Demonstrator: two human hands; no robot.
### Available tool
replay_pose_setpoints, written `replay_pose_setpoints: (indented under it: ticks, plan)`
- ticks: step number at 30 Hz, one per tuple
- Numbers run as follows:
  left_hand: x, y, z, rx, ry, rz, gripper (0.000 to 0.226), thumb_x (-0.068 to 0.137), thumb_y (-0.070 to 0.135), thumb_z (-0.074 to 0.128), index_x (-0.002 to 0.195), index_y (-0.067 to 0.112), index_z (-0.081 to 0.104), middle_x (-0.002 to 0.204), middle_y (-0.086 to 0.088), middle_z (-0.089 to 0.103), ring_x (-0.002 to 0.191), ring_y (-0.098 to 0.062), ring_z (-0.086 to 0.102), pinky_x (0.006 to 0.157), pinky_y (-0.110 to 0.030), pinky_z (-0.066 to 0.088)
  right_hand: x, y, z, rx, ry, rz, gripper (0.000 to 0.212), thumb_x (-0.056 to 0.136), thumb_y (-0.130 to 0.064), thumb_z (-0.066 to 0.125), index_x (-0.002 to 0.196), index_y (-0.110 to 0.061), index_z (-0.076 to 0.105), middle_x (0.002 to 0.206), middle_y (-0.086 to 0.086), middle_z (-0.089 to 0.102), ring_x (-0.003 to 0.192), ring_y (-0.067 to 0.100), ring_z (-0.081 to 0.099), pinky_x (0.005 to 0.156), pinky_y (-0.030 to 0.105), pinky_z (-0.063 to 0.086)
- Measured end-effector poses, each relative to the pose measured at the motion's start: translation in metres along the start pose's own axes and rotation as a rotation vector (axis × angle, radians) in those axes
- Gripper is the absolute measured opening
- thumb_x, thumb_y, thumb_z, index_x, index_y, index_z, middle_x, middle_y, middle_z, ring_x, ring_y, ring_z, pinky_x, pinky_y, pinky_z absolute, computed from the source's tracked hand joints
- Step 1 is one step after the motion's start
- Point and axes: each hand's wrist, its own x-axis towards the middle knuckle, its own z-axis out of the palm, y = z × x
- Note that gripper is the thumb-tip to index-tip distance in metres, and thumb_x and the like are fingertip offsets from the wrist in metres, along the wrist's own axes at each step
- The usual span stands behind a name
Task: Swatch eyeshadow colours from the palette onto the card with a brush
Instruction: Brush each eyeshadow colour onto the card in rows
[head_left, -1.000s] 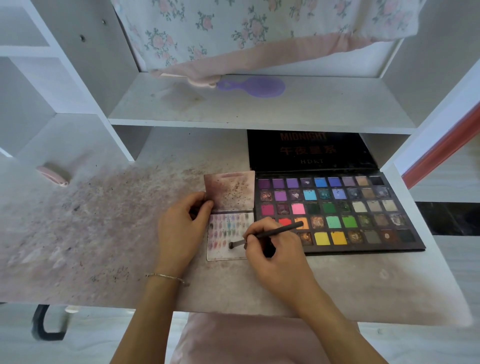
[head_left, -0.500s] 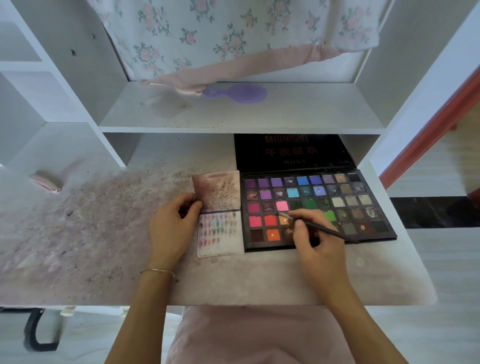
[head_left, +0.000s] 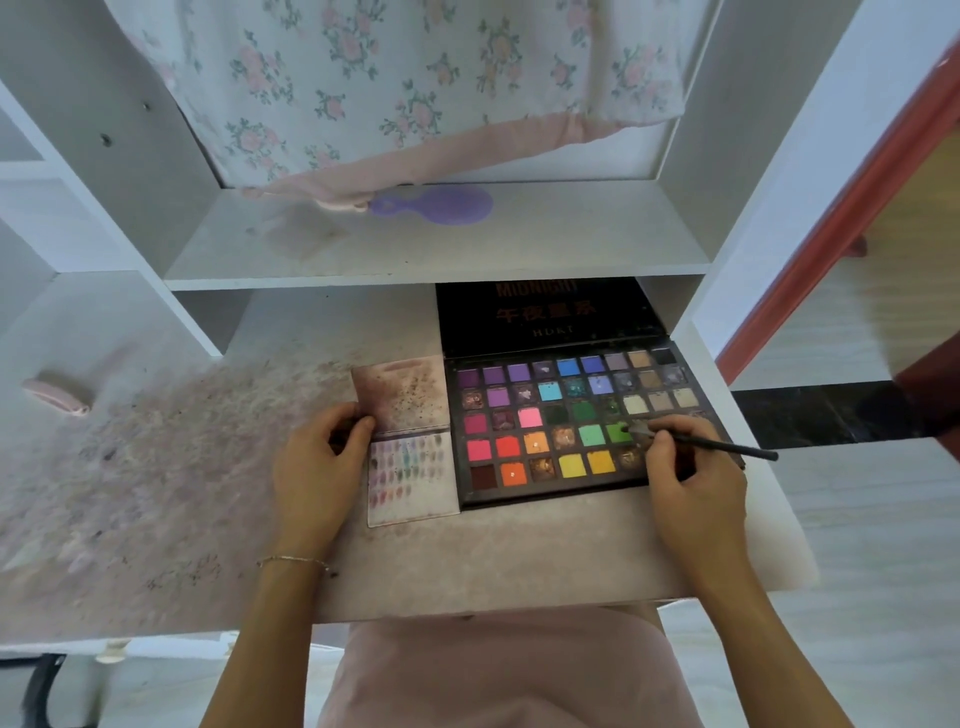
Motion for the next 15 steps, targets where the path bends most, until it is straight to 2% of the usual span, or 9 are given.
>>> replay_pose_setpoints:
  ticks: [3,6,10,15]
  plan:
    - [0.0005,0.0007,0.0003,0.003,0.003,0.001,0.020,0.088,0.018,0.057,0.105,0.012,0.066,0.097,-0.003,0.068,0.079,-0.012,0.055,0.070,-0.026,0.040,-0.0013,0.0015,0.0008,-0.026,-0.010,-0.037,0.032,0.088,-0.003,0.050,0.084,-0.034,0.050,0.086,-0.016,0.057,0.087,-0.016,0.054,0.061,0.000,0.043]
    - [0.0004,0.0017,0.0001,-0.004,0.004,-0.004,0.021,0.088,0.017,0.057,0.105,0.012,0.066,0.095,0.000,0.067,0.081,-0.011,0.055,0.070,-0.024,0.040,-0.0004,0.0011,0.0017,-0.088,-0.068,-0.039,0.028,0.089,-0.004,0.050,0.086,-0.033,0.050,0.086,-0.016,0.056,0.084,-0.008,0.056,0.060,0.007,0.046]
    - [-0.0006,0.0026,-0.0005,-0.010,0.003,0.001,0.020,0.088,0.017,0.056,0.104,0.013,0.066,0.089,0.008,0.061,0.080,-0.010,0.054,0.069,-0.022,0.038,-0.0008,0.0003,0.0021,-0.087,-0.050,-0.033,0.035,0.087,-0.003,0.051,0.078,-0.036,0.049,0.080,-0.019,0.056,0.082,-0.015,0.055,0.058,0.001,0.043]
    - [0.0000,0.0013,0.0003,0.000,0.003,0.000,0.020,0.088,0.017,0.056,0.105,0.013,0.066,0.094,0.001,0.066,0.080,-0.012,0.054,0.072,-0.027,0.040,-0.0003,0.0014,0.0014,-0.114,-0.057,-0.049,0.028,0.088,-0.004,0.051,0.084,-0.032,0.050,0.084,-0.012,0.056,0.081,-0.006,0.055,0.058,0.006,0.044]
